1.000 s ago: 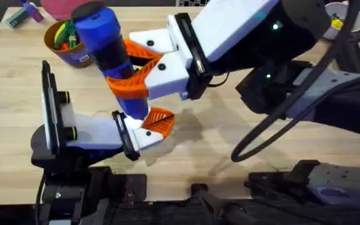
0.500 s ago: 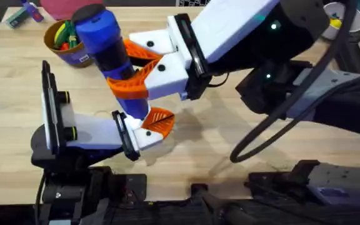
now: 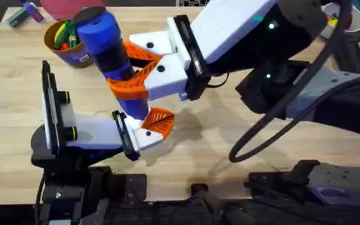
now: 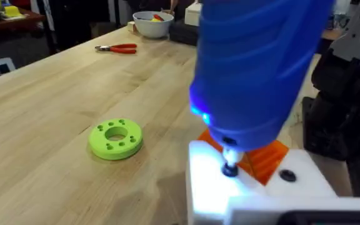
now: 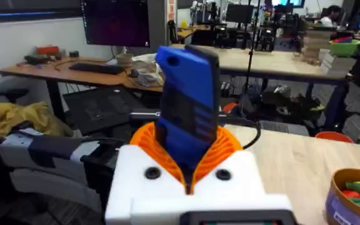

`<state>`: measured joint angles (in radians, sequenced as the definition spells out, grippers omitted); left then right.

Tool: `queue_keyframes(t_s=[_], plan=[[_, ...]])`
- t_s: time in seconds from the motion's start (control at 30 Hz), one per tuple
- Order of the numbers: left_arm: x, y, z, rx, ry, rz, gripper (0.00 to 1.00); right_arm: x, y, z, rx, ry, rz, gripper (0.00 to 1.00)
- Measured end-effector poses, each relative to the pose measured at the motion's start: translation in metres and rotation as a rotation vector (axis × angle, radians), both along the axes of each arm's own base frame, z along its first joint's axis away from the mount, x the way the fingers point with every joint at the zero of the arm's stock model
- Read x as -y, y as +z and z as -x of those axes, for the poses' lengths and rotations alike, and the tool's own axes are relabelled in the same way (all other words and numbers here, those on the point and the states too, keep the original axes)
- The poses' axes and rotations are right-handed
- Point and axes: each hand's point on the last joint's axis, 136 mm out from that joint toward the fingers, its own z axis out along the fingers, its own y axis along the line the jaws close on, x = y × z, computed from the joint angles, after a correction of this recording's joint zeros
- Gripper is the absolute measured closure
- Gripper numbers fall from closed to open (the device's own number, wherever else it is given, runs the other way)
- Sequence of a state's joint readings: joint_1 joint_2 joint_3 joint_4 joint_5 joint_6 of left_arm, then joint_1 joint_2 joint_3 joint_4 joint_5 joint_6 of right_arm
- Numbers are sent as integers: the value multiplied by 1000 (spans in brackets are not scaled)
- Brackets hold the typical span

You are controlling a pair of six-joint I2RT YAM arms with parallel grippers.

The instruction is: Pick up the gripper from the table and insert it into the empty holder that is missing its gripper. Then pick up a screw, insert it into the mounting hole, and use the screwdriver to tighten it. Finally, clean up the table by picking up the vegetable and placing it into the bucket.

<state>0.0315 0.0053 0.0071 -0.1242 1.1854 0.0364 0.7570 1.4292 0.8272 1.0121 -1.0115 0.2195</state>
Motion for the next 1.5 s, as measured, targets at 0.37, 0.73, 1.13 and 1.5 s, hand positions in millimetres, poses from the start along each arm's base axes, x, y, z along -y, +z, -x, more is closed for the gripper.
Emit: queue_keyframes(t_s=[0.37,0.73,1.13,1.5], plan=[[0,0,0,0,0,0,989,-1,-3,-1,9,-4,6,977],[0,0,0,0,0,0,989,-1,-2,-1,18,-5,3,977],[0,0,0,1,1,0,989,-8,0,-11,-43,-7,100,977],[0,1,0,0,3,-1,989,15,94,1,201,-86,-52,977]])
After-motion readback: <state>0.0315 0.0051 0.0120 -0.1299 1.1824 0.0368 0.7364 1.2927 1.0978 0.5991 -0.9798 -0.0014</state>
